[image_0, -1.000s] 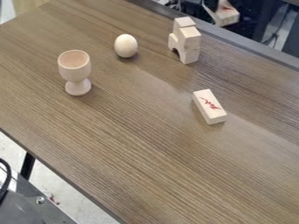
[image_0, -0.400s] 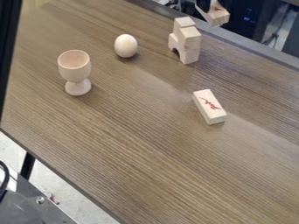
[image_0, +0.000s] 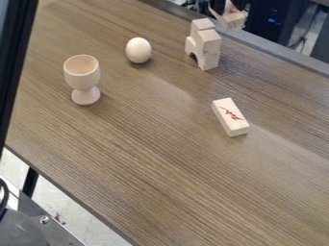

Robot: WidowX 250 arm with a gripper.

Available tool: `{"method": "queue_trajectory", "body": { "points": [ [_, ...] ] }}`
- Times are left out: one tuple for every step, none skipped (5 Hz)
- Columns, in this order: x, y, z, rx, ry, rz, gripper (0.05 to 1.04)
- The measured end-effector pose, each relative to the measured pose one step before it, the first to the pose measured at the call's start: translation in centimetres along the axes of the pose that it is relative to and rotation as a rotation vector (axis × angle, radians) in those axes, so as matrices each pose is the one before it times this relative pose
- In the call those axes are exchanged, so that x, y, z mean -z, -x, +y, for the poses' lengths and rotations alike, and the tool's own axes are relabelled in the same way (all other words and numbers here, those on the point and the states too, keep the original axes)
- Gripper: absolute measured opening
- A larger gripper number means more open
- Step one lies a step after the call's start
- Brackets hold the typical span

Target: Put one rectangular block on top of the two cubes

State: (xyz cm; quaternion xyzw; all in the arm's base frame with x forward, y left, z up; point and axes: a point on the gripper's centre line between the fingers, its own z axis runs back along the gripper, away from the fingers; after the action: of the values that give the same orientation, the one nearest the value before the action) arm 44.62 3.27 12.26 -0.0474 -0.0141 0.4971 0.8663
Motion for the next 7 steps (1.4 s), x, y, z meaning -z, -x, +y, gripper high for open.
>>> {"method": "queue_trajectory", "body": {
  "points": [
    [0.84, -0.505, 0.233, -0.0115, -0.0183, 0.0126, 0.489],
    [-0.609, -0.654, -0.033, -0.0102, 0.014, -0.0109, 0.489],
    [0.758, -0.357, 0.204, -0.0069, -0.0162, 0.0057, 0.489],
    [-0.072, -0.451, 0.284, -0.0104, -0.0002, -0.0042, 0.489],
    [0.019, -0.361, 0.229, -0.0057, -0.004, -0.0088, 0.489],
    [0.382, -0.006, 0.154, -0.0006, -0.0077, -0.0001, 0.489],
    [0.798, 0.247, 0.29, -0.0021, -0.0134, 0.0154, 0.489]
  ]
}}
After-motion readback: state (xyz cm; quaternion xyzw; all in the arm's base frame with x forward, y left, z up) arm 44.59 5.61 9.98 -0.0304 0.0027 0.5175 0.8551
